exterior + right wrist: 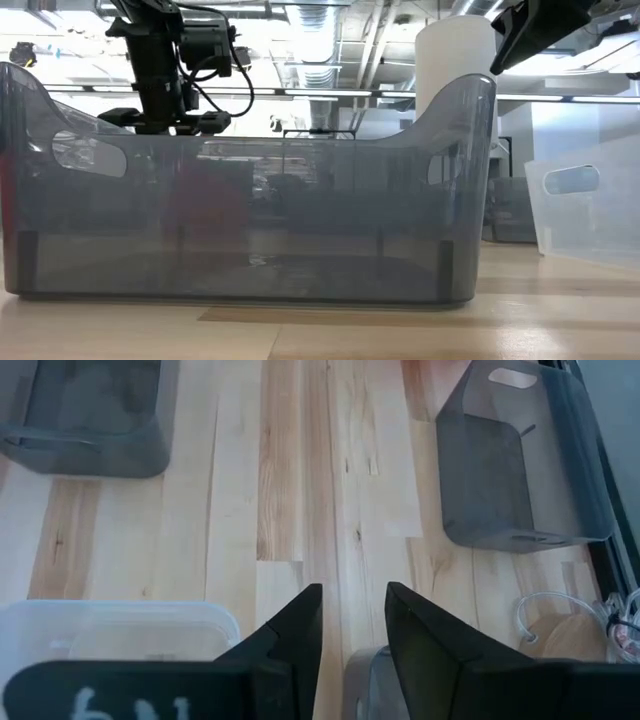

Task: Stack baskets by color
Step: Stack the middle red bin on the top red bin

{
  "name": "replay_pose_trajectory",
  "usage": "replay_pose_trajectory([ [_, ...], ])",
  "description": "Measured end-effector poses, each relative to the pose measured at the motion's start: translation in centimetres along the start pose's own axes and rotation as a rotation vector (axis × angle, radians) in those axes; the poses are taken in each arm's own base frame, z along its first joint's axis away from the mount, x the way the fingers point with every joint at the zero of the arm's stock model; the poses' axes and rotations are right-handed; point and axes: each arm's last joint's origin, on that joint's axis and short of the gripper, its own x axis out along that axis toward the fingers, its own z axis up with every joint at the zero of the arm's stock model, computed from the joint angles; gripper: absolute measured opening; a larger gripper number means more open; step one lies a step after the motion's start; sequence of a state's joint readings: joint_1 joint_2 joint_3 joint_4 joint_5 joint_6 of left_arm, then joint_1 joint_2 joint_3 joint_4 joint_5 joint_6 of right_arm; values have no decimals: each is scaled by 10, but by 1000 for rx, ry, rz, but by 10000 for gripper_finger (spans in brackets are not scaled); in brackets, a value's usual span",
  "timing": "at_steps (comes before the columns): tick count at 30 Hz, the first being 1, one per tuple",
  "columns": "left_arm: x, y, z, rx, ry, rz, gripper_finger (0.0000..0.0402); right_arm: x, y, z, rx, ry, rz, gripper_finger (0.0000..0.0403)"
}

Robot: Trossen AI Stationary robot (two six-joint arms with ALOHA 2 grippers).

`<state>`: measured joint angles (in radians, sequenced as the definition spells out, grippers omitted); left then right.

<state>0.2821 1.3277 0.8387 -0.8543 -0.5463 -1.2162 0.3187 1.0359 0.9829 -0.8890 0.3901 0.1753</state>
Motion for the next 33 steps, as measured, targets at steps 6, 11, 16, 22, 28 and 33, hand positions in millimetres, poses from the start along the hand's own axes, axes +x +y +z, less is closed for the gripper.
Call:
replay_pose_trajectory([
  [6, 0, 0, 0, 21, -11, 4, 143, 0, 0, 0, 0, 0, 0, 132],
  [11, 0, 0, 0, 31, -16, 6, 153, 0, 0, 0, 0, 0, 0, 134],
  [16, 0, 0, 0, 31, -16, 6, 92, 0, 0, 0, 0, 0, 0, 132],
  [22, 0, 0, 1, 31, -30, 11, 8, 0, 0, 0, 0, 0, 0, 134],
  [28, 5, 3, -4, 42, -15, 19, 2, 0, 0, 0, 0, 0, 0, 132],
  [33, 16, 8, -14, 39, 21, 6, 1, 0, 0, 0, 0, 0, 0, 134],
])
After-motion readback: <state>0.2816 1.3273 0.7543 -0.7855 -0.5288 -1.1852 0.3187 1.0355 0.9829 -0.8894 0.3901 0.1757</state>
